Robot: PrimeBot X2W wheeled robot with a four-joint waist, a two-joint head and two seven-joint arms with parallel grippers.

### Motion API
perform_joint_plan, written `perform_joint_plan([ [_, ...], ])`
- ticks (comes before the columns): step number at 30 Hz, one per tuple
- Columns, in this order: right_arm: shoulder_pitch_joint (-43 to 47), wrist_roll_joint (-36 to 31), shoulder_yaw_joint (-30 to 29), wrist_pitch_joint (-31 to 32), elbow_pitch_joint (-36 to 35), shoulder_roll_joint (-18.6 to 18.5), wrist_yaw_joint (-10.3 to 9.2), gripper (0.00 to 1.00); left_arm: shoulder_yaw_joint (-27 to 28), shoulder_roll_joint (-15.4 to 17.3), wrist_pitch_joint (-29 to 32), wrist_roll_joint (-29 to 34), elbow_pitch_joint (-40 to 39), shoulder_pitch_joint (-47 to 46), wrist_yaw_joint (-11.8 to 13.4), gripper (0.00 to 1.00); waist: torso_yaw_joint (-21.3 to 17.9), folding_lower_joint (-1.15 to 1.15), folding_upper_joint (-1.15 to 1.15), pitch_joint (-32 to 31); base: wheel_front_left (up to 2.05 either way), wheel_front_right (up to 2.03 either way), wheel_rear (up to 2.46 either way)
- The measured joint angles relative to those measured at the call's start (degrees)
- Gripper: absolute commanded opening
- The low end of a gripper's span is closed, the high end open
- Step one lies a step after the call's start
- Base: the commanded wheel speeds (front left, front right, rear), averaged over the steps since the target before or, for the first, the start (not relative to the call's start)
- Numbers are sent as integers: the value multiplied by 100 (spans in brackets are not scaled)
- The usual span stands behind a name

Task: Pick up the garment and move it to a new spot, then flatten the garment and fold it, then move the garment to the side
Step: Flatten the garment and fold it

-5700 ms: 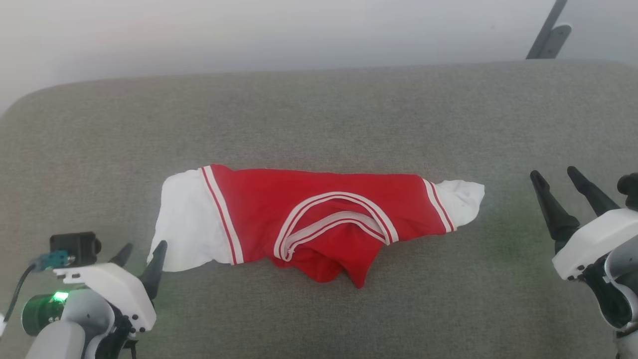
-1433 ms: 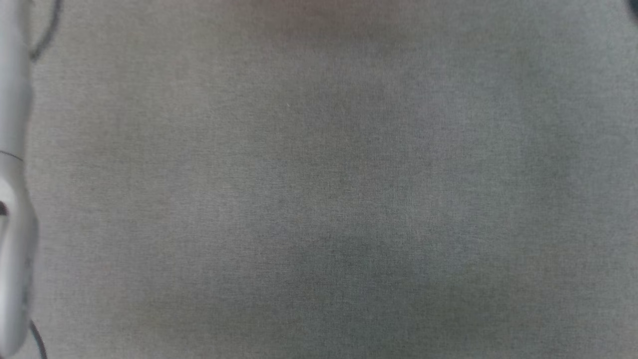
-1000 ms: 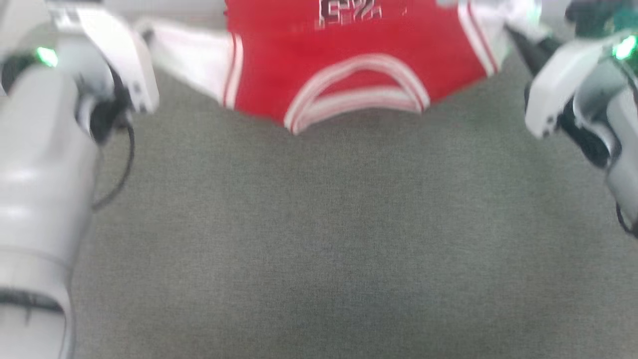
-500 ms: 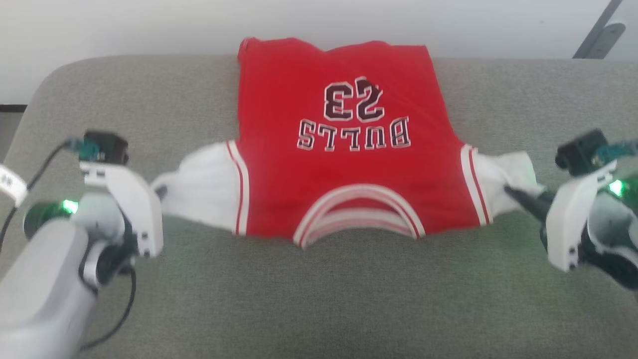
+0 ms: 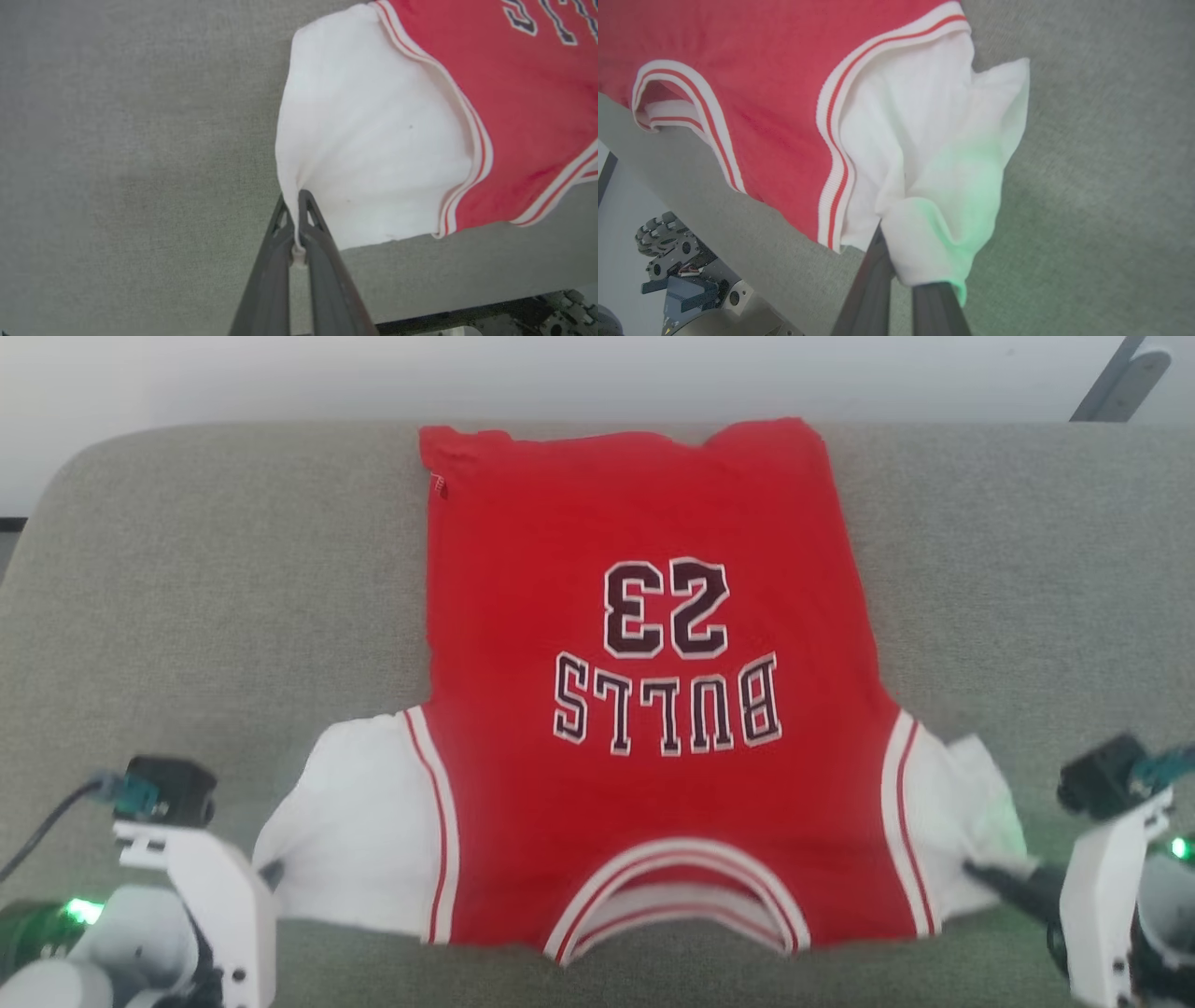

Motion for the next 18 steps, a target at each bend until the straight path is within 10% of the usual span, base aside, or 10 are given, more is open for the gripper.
perform_joint_plan([
  [11,1069,-639,-1039,479,-240,665,0,2,-24,-144,-311,0,51,583,147,0,41,0,0,258,0,0,0],
  [13,1086,-888,-1174,554,-140,884,0,100,-89,-209,-361,19,166,550,96,0,44,0,0,294,0,0,0],
  [18,1120,-1238,-1514,871,-154,1393,15,100,-202,-427,-545,30,432,365,-22,0,46,0,0,322,0,0,0],
])
